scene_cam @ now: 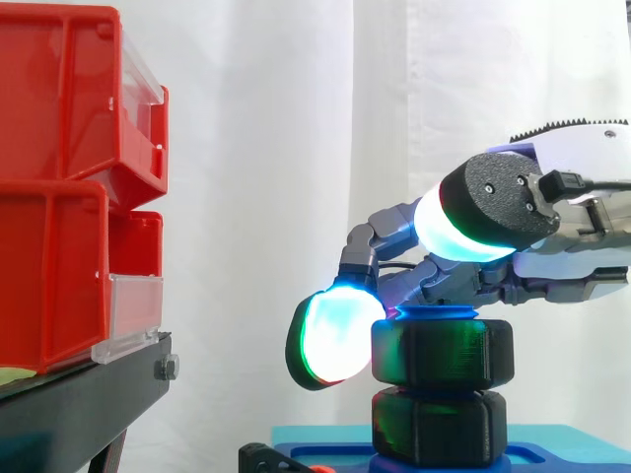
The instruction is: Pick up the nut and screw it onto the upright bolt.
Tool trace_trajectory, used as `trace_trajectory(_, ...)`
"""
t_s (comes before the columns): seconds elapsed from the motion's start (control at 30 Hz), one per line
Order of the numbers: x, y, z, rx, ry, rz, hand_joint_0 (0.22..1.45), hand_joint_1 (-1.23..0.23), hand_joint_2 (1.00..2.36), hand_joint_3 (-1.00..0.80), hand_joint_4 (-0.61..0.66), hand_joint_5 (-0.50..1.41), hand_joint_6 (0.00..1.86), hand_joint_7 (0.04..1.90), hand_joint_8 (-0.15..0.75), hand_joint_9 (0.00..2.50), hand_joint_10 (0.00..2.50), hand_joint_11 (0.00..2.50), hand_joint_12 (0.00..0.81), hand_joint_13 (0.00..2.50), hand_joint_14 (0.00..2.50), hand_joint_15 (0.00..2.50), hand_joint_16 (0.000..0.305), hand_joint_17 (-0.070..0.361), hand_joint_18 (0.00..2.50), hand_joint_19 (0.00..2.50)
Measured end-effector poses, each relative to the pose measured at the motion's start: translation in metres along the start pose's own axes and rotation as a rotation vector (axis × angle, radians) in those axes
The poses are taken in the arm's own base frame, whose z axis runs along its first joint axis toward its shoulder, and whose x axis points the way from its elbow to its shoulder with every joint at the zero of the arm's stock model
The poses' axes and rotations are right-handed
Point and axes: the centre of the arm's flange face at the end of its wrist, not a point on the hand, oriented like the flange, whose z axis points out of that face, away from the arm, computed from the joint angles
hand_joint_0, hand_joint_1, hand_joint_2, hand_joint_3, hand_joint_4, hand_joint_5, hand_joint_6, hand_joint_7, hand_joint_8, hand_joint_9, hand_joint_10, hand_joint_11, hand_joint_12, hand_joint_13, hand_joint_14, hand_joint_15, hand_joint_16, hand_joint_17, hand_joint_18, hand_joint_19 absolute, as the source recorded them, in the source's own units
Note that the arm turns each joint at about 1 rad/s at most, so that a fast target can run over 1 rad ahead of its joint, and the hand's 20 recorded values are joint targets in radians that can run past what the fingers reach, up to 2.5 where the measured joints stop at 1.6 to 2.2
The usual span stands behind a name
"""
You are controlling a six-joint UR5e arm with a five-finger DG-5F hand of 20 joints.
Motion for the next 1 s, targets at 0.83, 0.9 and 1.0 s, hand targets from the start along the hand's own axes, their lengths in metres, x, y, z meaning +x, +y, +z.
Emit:
trace_trajectory(0.83,-0.016,-0.026,-0.003,0.0,0.002,-0.006,0.52,-0.38,1.0,-0.5,0.17,-0.02,0.66,1.14,0.273,0.81,0.0,0.0,0.28,0.48,0.0,0.0,0.031,0.069,0.14,0.0)
trace_trajectory(0.9,-0.017,-0.028,-0.003,0.0,0.002,-0.006,0.52,-0.38,1.0,-0.5,0.16,-0.02,0.67,1.13,0.271,0.86,0.0,0.0,0.276,0.52,0.0,0.0,0.029,0.065,0.19,0.0)
trace_trajectory(1.0,-0.019,-0.031,-0.003,0.001,0.002,-0.006,0.53,-0.39,1.0,-0.5,0.12,0.01,0.67,1.13,0.267,0.99,0.0,0.0,0.25,0.61,0.0,0.0,0.025,0.057,0.31,0.0)
